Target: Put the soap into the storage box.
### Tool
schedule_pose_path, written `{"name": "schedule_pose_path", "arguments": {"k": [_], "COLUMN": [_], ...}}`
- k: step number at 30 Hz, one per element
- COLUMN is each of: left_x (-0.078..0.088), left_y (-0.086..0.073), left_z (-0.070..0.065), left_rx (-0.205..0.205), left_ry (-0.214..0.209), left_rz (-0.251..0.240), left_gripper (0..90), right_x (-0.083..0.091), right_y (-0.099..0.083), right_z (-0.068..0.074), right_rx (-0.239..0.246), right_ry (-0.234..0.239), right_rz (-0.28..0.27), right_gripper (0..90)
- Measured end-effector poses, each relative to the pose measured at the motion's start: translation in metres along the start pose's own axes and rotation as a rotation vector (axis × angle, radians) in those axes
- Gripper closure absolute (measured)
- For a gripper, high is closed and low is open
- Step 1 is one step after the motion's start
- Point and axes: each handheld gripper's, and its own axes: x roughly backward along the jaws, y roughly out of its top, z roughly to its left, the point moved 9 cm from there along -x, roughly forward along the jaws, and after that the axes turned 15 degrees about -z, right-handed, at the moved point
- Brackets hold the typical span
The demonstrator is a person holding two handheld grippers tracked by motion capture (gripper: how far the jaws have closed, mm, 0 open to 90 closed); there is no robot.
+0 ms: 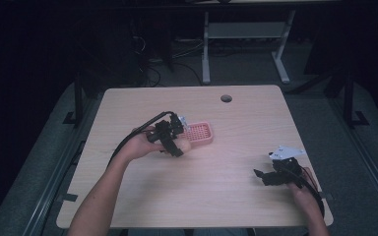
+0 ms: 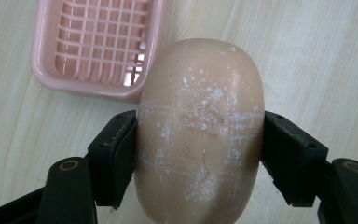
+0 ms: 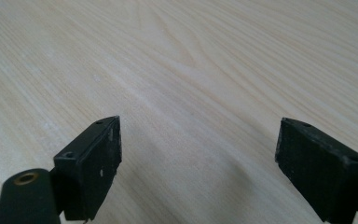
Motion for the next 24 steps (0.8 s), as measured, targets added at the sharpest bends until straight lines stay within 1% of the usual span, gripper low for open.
{"name": "schedule_pose_path", "arguments": {"k": [3,6,9,12,15,16,17,19,21,24], "left_x": [-0.001,-0.003,-0.004,-0.006,-0.007,-0.008,-0.008,-0.009,-0.01,-0.011], "left_y": [0.004,0.008,0.01,0.011,0.015,0.016,0.017,0.019,0.02,0.024], "left_z": [0.002,0.004,0.006,0.009,0.011,0.011,0.012,0.013,0.015,0.014], "left_rx": [-0.006,-0.015,-0.006,-0.017,-0.016,-0.01,-0.016,-0.011,-0.016,-0.018], "left_ry": [-0.001,-0.003,-0.007,-0.004,-0.01,-0.009,-0.008,-0.011,-0.007,-0.009], "left_rz": [0.007,0.015,0.006,0.023,0.025,0.023,0.024,0.022,0.029,0.033], "left_gripper": [31.2,31.2,31.2,31.2,31.2,31.2,31.2,31.2,31.2,31.2], "right_x": [0.0,0.0,0.0,0.001,0.001,0.001,0.001,0.001,0.002,0.002], "right_y": [0.0,0.0,0.0,0.0,0.0,0.0,0.0,0.0,-0.001,-0.001], "right_z": [0.0,-0.001,-0.001,-0.001,-0.002,-0.002,-0.003,-0.003,-0.003,-0.004], "right_rx": [0.006,0.001,-0.002,-0.005,-0.008,-0.01,-0.006,-0.011,-0.009,-0.01], "right_ry": [0.002,0.0,-0.001,-0.002,-0.002,-0.003,-0.003,-0.005,-0.004,-0.004], "right_rz": [-0.001,-0.004,-0.006,-0.006,-0.009,-0.01,-0.007,-0.01,-0.008,-0.009], "right_gripper": [13.9,13.9,13.9,13.9,13.9,13.9,13.9,13.9,13.9,13.9]}}
